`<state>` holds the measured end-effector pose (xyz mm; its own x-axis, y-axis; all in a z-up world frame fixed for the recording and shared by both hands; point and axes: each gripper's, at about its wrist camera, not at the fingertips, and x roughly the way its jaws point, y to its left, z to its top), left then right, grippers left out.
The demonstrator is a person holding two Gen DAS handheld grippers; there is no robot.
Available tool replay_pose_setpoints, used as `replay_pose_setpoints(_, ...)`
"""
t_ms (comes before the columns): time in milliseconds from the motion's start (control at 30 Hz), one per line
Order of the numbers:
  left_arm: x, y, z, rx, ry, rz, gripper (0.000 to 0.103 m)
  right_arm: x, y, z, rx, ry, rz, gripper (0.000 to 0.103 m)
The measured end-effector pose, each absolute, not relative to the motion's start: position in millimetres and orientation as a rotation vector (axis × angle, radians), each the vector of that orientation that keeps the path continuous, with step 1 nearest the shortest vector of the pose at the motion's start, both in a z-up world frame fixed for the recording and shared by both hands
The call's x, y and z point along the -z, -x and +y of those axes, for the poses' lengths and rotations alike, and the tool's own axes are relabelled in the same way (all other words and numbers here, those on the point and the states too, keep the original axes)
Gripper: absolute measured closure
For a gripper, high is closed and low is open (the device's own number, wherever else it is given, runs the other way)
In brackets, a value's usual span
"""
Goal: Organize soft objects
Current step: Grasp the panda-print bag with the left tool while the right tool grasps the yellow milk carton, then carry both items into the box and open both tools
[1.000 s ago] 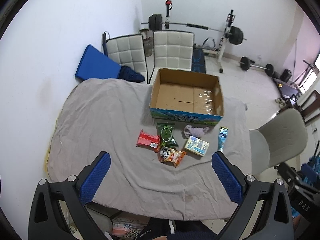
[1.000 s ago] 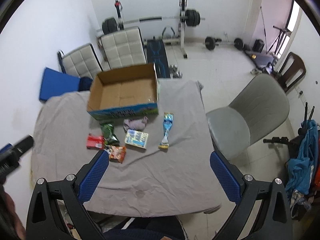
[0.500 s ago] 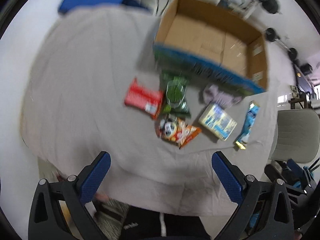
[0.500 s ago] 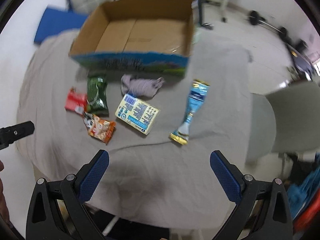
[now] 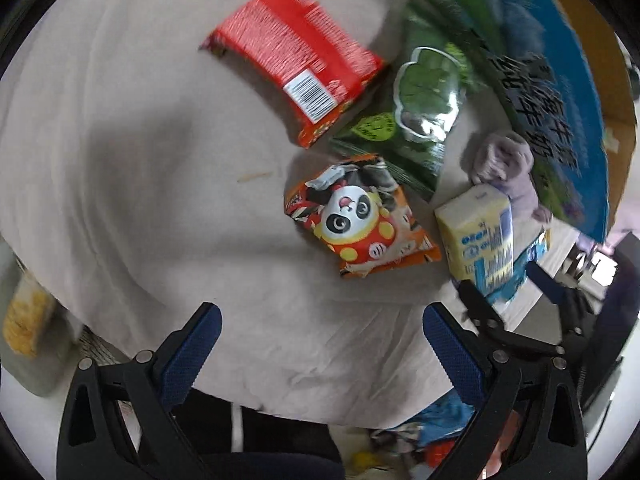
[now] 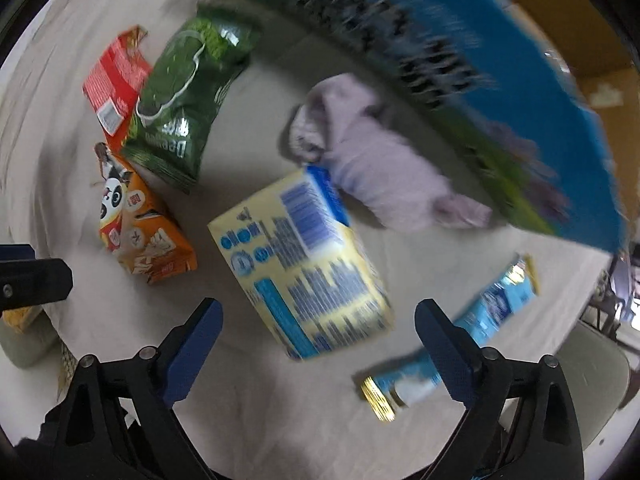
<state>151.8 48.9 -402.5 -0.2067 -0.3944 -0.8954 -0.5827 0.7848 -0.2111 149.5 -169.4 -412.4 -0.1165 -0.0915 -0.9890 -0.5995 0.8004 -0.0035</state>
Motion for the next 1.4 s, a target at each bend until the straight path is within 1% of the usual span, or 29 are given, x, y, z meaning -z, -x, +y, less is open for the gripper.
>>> replay_pose_setpoints(33, 406.1, -150.3, 49.8, -0.206, 0.782, 1.833, 0.001, 420.6, -152.1, -166.6, -0.479, 0.546, 1.672, 0.01)
replay_pose_setpoints(67, 411.1, -150.3, 50.4, -0.213, 0.804, 1.834, 0.001, 426.0, -153.5, -165.3, -0.474, 0.55, 1.684, 0.016)
replay_pose_setpoints(100, 414.3, -149.6, 50.7, -0.215, 0.831, 1.837, 0.001, 431.9, -154.8, -164.0, -0.459, 0.57, 1.688, 0.024)
replay_pose_setpoints(233, 425.7, -156.2, 50.2, -0.194, 0.941, 1.818, 0.001, 439.7, -158.2, -167.0, -0.429, 0.517, 1.715, 0.026)
replay_pose_setpoints(367, 438.6, -164.4, 41.5, -0.175, 1.028, 1.796, 0.002, 446.0, -158.0, -192.9, -0.313, 0.372, 1.819, 0.027)
replay_pose_setpoints(433, 448.4, -167.0, 39.1, -0.171, 1.076, 1.794, 0.011, 448.0, -158.8, -204.0, -0.283, 0.277, 1.829, 0.027)
replay_pose_setpoints(467, 454.0, -167.2, 38.1, -0.176, 1.1, 1.797, 0.022, 449.0, -159.2, -210.2, -0.266, 0.231, 1.828, 0.027)
replay_pose_setpoints(500, 457.4, -167.5, 37.7, -0.181, 1.11, 1.798, 0.036, 450.3, -159.1, -215.0, -0.252, 0.187, 1.831, 0.027)
replay_pose_setpoints(567, 465.3, -167.8, 33.3, -0.18, 1.11, 1.804, 0.044, 449.5, -158.3, -227.7, -0.226, 0.108, 1.837, 0.027)
replay_pose_setpoints(633, 462.0, -169.9, 28.4, -0.176, 1.037, 1.803, 0.046, 448.8, -157.6, -240.5, -0.197, 0.039, 1.857, 0.028)
replay_pose_setpoints(700, 451.6, -173.9, 19.3, -0.157, 0.894, 1.805, 0.049, 450.0, -155.7, -248.8, -0.187, -0.025, 1.889, 0.028)
replay_pose_setpoints(833, 426.2, -180.2, -10.9, -0.145, 0.381, 1.803, 0.051, 459.6, -139.3, -249.5, -0.203, -0.04, 1.897, 0.028)
replay_pose_setpoints(900, 423.1, -181.5, -27.5, -0.13, 0.168, 1.783, 0.051, 462.9, -139.7, -254.2, -0.197, -0.044, 1.89, 0.028)
replay_pose_setpoints(967, 427.2, -182.2, -33.6, -0.118, 0.127, 1.785, 0.051, 464.5, -140.2, -256.6, -0.192, -0.04, 1.881, 0.028)
replay_pose_setpoints(1067, 435.8, -189.4, -33.1, -0.099, 0.16, 1.783, 0.051, 468.5, -138.1, -253.0, -0.175, -0.028, 1.874, 0.028)
replay_pose_setpoints(1100, 438.3, -194.1, -26.9, -0.098, 0.17, 1.78, 0.054, 457.4, -134.5, -249.5, -0.172, -0.01, 1.872, 0.03)
replay_pose_setpoints(1167, 439.6, -194.4, -25.2, -0.097, 0.177, 1.772, 0.056, 457.2, -130.8, -236.6, -0.161, 0.017, 1.858, 0.031)
replay_pose_setpoints(1200, 438.9, -193.1, -23.9, -0.097, 0.18, 1.765, 0.059, 456.0, -129.0, -234.2, -0.158, 0.025, 1.855, 0.032)
replay_pose_setpoints(1233, 437.8, -191.7, -23.1, -0.096, 0.179, 1.758, 0.06, 453.8, -126.8, -232.9, -0.152, 0.029, 1.847, 0.032)
replay_pose_setpoints(1300, 429.5, -186.2, -15.9, -0.094, 0.179, 1.744, 0.062, 455.3, -122.5, -205.1, -0.15, 0.021, 1.826, 0.033)
replay_pose_setpoints(1400, 410.4, -179.5, -14.1, -0.093, 0.173, 1.71, 0.065, 445.6, -113.8, -203.1, -0.155, 0.003, 1.805, 0.034)
